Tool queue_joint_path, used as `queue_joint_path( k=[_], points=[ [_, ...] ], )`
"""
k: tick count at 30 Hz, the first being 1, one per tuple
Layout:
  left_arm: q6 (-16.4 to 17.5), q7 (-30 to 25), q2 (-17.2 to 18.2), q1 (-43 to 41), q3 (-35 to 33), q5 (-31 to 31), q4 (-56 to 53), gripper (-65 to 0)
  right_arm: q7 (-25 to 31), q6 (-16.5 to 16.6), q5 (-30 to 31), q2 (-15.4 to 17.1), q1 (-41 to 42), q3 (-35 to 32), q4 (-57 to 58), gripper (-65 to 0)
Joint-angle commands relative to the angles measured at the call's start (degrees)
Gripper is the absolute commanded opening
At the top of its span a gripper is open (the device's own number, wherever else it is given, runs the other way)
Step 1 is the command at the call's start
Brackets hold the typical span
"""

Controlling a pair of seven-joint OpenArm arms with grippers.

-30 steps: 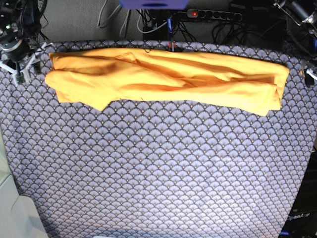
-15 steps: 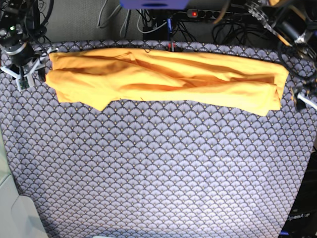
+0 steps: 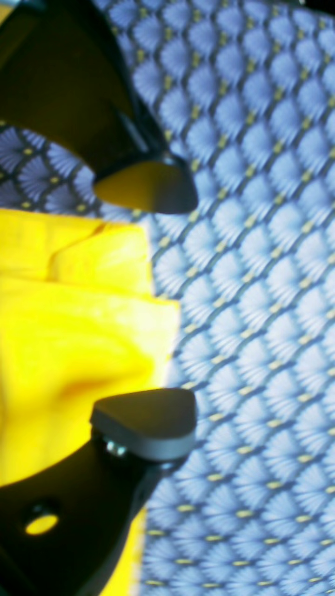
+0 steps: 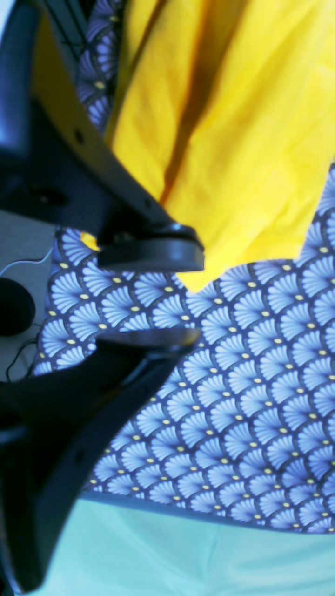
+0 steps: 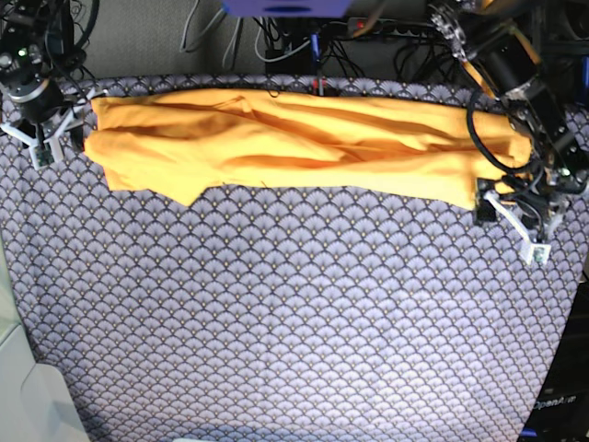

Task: Fold the T-shirt properly
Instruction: 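Move the left gripper to the folded shirt's other end and grasp it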

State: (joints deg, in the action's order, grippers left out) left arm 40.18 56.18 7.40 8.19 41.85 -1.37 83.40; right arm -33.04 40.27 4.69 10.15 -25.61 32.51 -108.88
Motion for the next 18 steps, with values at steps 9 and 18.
queue_joint_path(
  k=[9, 18],
  points=[
    [-0.2, -0.9, 1.4, -0.1, 0.1, -0.5, 1.0, -34.4, 1.1, -0.3, 0.2, 0.7, 1.4, 0.7, -0.7, -44.0],
    [-0.2, -0.9, 1.4, -0.3, 0.5, -0.4, 0.9, -43.2, 1.1, -0.3, 0.2, 0.8, 1.4, 0.5, -0.7, -44.0]
  ],
)
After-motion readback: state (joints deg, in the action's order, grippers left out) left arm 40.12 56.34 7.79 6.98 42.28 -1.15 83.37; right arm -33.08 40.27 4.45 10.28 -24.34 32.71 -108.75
